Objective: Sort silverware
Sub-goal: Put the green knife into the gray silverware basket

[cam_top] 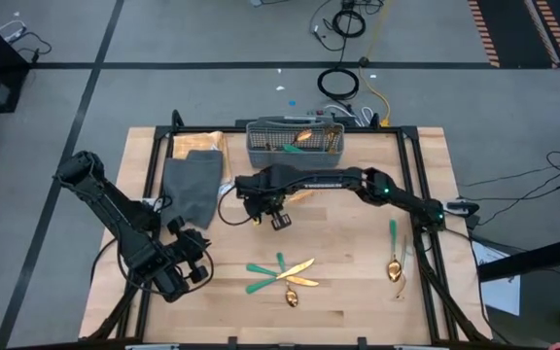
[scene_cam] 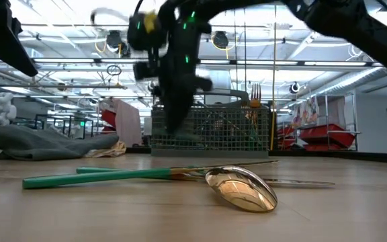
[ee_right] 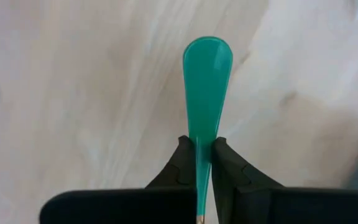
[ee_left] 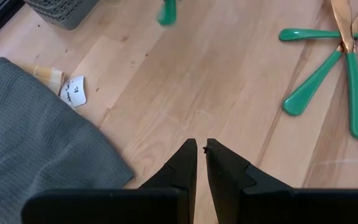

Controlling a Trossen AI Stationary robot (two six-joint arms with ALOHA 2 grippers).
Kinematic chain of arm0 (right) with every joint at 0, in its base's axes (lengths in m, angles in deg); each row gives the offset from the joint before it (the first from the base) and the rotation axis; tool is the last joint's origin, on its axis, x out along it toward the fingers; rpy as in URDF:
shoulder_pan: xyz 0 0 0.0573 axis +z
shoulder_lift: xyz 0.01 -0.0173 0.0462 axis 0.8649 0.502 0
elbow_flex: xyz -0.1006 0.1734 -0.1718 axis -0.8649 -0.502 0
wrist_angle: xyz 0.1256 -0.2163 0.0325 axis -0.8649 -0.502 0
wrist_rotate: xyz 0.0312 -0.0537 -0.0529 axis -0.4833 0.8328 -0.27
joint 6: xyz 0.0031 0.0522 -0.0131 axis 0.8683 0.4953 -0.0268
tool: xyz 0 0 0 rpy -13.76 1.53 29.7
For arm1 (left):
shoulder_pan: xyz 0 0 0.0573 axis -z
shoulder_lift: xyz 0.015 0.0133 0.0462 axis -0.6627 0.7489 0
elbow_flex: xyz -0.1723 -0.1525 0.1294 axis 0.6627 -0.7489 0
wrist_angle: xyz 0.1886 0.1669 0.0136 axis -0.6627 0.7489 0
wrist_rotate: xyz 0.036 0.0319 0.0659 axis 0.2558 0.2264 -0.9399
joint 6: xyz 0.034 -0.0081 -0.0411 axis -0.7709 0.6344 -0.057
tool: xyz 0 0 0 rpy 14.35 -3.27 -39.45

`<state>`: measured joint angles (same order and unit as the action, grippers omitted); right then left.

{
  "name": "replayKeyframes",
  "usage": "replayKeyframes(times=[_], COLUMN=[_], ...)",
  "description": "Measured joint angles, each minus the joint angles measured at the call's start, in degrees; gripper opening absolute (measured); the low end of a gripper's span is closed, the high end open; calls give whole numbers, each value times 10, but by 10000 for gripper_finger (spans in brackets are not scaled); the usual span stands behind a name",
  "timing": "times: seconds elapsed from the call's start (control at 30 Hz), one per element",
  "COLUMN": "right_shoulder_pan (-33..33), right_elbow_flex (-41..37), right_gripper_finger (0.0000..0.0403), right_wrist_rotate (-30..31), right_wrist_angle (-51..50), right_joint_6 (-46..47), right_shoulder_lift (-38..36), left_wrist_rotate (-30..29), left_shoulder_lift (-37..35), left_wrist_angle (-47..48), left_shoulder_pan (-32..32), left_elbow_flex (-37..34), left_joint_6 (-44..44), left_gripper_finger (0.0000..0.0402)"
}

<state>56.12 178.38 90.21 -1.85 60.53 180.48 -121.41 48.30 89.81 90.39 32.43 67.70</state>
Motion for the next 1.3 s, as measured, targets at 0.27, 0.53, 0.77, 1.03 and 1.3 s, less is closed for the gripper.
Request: replayKeyframes(times=[0.27,0.53,0.77,1.03,1.3], right_shoulder_pan=[-13,-58,-132,-207,-257], right_elbow_flex=[1,3,3,-14,-195], right_gripper_finger=[0,0,0,0,0], right_wrist_rotate=[-22,-8,-87,-172,-245], right_wrist_angle=[70,119,143,154,276], right_joint_6=[-9,-36,-20,-12,0], right_shoulder_lift=[-122,-267,-330,-320,-366], left_wrist_rotate=[0,0,0,5,21], left_shoulder_lift=[0,0,0,0,0], left_wrist_angle=[0,-3,-3,-21,-27], left_shoulder_pan=[0,0,0,1,1], left_elbow_flex=[0,0,-1,-25,-25], left_joint_6=[0,0,0,2,1], left_gripper_finger=[44,44,44,44,44])
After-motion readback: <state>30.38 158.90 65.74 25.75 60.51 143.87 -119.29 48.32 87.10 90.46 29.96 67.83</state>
